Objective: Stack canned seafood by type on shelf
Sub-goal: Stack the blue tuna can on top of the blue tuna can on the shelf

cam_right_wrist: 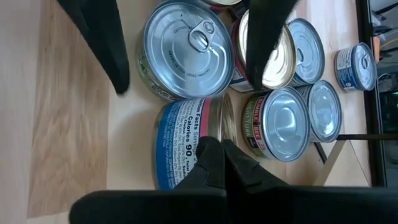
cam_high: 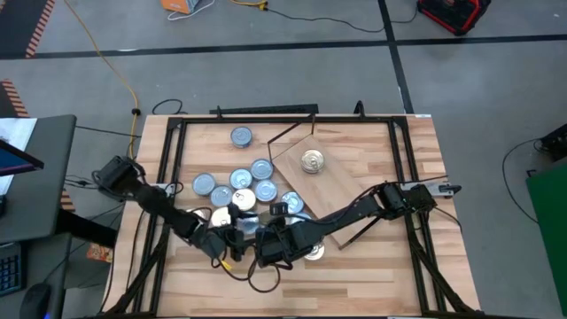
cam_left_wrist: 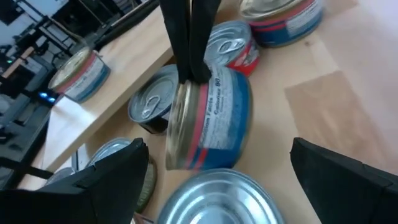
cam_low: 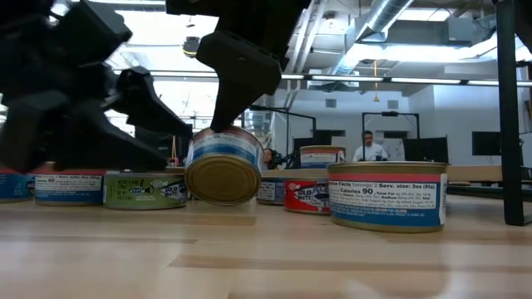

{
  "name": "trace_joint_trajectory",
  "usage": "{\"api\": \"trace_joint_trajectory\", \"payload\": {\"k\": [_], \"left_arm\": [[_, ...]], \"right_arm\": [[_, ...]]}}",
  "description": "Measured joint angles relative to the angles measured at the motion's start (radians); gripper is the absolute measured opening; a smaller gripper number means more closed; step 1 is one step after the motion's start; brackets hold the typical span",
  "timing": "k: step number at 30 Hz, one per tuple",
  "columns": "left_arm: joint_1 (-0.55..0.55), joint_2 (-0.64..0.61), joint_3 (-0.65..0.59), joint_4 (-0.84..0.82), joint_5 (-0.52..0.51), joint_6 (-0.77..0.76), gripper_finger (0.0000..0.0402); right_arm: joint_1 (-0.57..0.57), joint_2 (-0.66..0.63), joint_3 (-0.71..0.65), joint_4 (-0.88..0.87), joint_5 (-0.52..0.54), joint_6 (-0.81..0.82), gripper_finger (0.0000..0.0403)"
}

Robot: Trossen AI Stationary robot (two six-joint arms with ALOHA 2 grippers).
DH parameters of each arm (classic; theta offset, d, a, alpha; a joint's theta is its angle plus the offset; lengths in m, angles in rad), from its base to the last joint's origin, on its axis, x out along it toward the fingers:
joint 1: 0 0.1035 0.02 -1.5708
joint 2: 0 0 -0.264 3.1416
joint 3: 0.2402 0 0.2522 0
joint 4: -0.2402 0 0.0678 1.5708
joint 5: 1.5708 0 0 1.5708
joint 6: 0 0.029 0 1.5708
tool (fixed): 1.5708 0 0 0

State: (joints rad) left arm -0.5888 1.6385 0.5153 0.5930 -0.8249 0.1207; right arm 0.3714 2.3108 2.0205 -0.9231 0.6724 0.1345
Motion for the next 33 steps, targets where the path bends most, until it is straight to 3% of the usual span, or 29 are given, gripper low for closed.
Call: {"api": "trace_joint_trajectory", "payload": {"k": [8, 14, 20, 25, 33], "left_arm": [[0.072, 0.051, 0.057, -0.003, 0.001, 0.084, 0.0378], [0.089, 0.05, 0.06, -0.014, 0.043, 0.061, 0.0378], [0.066, 0.051, 0.06, -0.076, 0.063, -0.055, 0.0378], [0.065, 0.046, 0.059, -0.095, 0.099, -0.099, 0.0377], [0.065, 0.046, 0.059, -0.097, 0.107, -0.122, 0.0377]], "right_arm": [[0.0, -0.006, 0.002, 0.021, 0.0, -0.001, 0.0011], [0.003, -0.016, 0.002, 0.005, -0.001, 0.001, 0.0012], [0.001, -0.018, 0.002, -0.124, -0.093, 0.153, 0.009], [0.003, -0.018, 0.002, -0.122, -0.136, 0.237, 0.0154], [0.003, -0.018, -0.061, -0.124, -0.128, 0.262, 0.0175]]}}
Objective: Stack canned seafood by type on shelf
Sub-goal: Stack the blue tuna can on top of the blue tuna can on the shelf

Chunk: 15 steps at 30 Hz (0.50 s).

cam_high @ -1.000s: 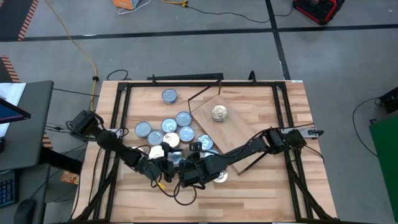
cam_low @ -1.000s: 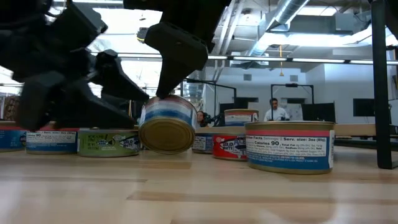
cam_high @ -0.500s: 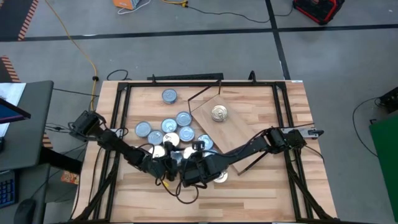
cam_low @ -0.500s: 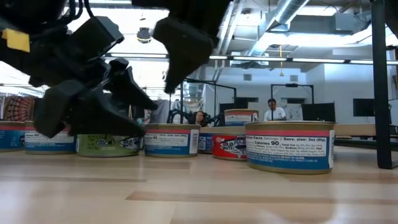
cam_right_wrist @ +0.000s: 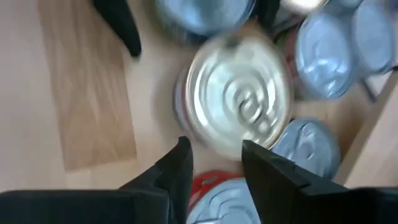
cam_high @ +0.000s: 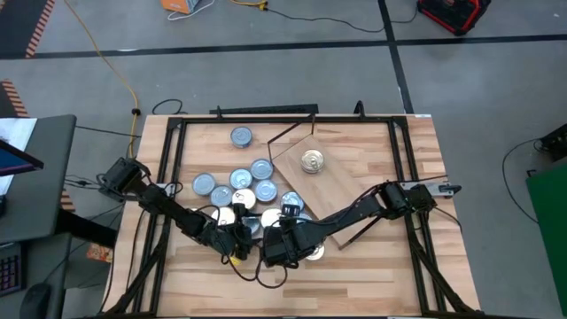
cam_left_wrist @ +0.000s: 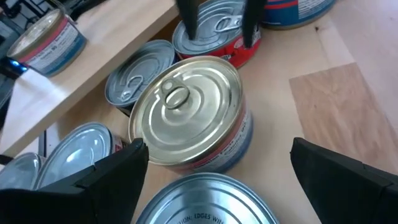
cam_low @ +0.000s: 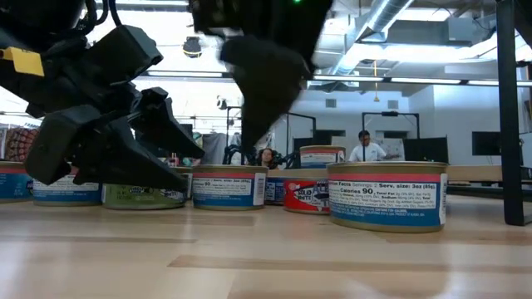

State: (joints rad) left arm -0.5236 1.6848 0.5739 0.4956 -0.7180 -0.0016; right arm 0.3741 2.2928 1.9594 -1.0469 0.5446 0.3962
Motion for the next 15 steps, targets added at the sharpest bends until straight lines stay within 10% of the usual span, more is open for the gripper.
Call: {"api": "trace_joint_trajectory", "payload": {"k": [15], "left_arm": [[-0.001, 0.0, 0.0, 0.003, 0.014, -0.018, 0.0377]], "right_arm": [[0.031, -0.001, -0.147, 0.189, 0.027, -0.083, 0.0136]]}}
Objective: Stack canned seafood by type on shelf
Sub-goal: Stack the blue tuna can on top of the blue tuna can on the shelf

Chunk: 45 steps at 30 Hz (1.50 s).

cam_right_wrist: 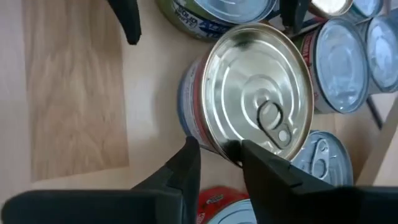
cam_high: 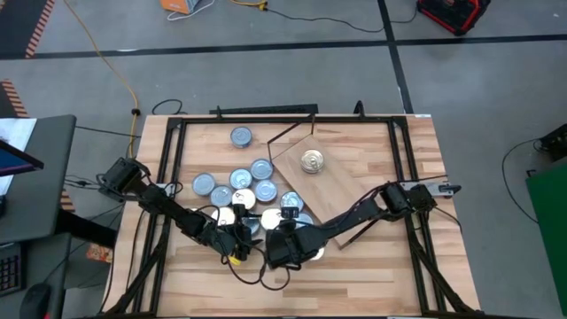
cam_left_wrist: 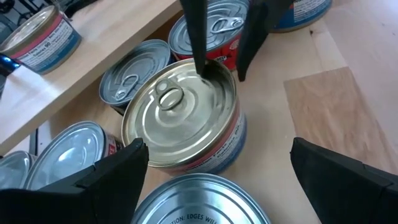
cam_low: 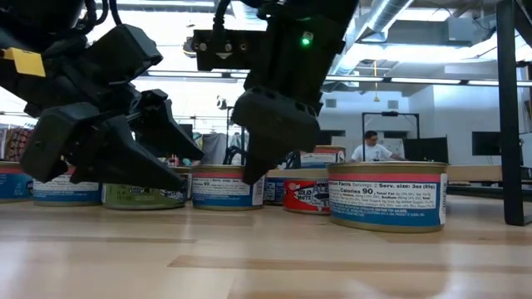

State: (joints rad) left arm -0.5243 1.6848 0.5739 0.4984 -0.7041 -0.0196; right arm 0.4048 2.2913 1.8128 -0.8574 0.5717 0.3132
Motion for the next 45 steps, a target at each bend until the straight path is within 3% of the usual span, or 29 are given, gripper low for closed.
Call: {"api": "trace_joint_trajectory", "payload": {"k": [13, 23, 32, 40, 45], "left_arm": [[0.0, -0.035, 0.0, -0.041, 0.01, -0.041, 0.0377], [0.0, -0.083, 0.0, -0.077, 0.16, -0.12, 0.0377], [0.0, -0.082, 0.0, -0.083, 0.164, -0.131, 0.0377], [0.0, -0.082, 0.0, -0.099, 0.187, -0.122, 0.0377], [0.0, -0.083, 0.001, -0.099, 0.233, -0.134, 0.0377]], "right_arm": [[0.045, -0.001, -0.008, -0.007, -0.002, -0.011, 0.0102], [0.06, 0.002, -0.009, 0.104, -0.023, -0.178, 0.0101], [0.073, 0.004, -0.011, 0.149, -0.031, -0.288, 0.0101], [0.032, -0.056, 0.029, 0.088, -0.075, -0.181, 0.0111], [0.014, -0.13, 0.035, -0.031, -0.087, 0.014, 0.0123]]}}
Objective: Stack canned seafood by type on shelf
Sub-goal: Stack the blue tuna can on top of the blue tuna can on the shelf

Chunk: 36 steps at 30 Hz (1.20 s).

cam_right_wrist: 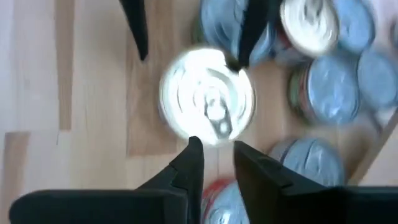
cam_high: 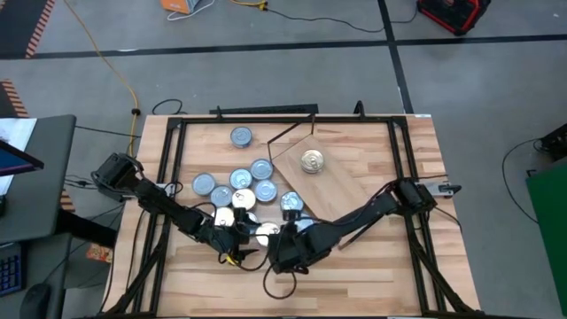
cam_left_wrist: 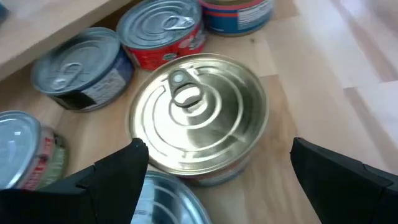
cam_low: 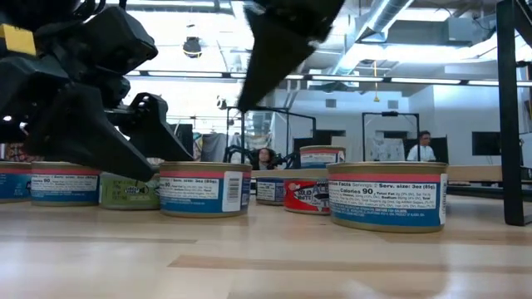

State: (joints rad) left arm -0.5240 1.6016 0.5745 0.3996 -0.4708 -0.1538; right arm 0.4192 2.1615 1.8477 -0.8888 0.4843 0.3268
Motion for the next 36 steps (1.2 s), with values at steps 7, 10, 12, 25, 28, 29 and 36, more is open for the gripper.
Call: {"api": "trace_joint_trajectory", "payload": {"k": [7, 10, 12, 25, 28, 29, 36], "left_arm": [[0.0, -0.001, 0.001, 0.001, 0.024, -0.024, 0.0377], [0.0, -0.001, 0.001, 0.0, 0.026, -0.026, 0.0377], [0.0, -0.001, 0.001, 0.0, 0.026, -0.026, 0.0377], [0.0, 0.0, 0.001, 0.007, 0.032, -0.027, 0.0377], [0.0, 0.0, 0.001, 0.008, 0.032, -0.025, 0.0377], [0.0, 0.0, 0.001, 0.008, 0.031, -0.021, 0.0377], [0.0, -0.045, -0.002, -0.015, 0.013, 0.007, 0.0377]], "right_arm": [[-0.04, 0.005, -0.058, 0.066, -0.09, 0.092, 0.0115], [-0.048, 0.006, -0.075, 0.087, -0.098, 0.101, 0.0113], [-0.049, 0.005, -0.074, 0.09, -0.117, 0.103, 0.0112], [-0.054, 0.002, -0.153, 0.178, -0.139, 0.148, 0.0112], [-0.056, -0.003, -0.153, 0.17, -0.139, 0.148, 0.0112], [-0.056, -0.006, -0.153, 0.172, -0.139, 0.148, 0.0112], [-0.056, -0.01, -0.154, 0.176, -0.141, 0.152, 0.0112]]}}
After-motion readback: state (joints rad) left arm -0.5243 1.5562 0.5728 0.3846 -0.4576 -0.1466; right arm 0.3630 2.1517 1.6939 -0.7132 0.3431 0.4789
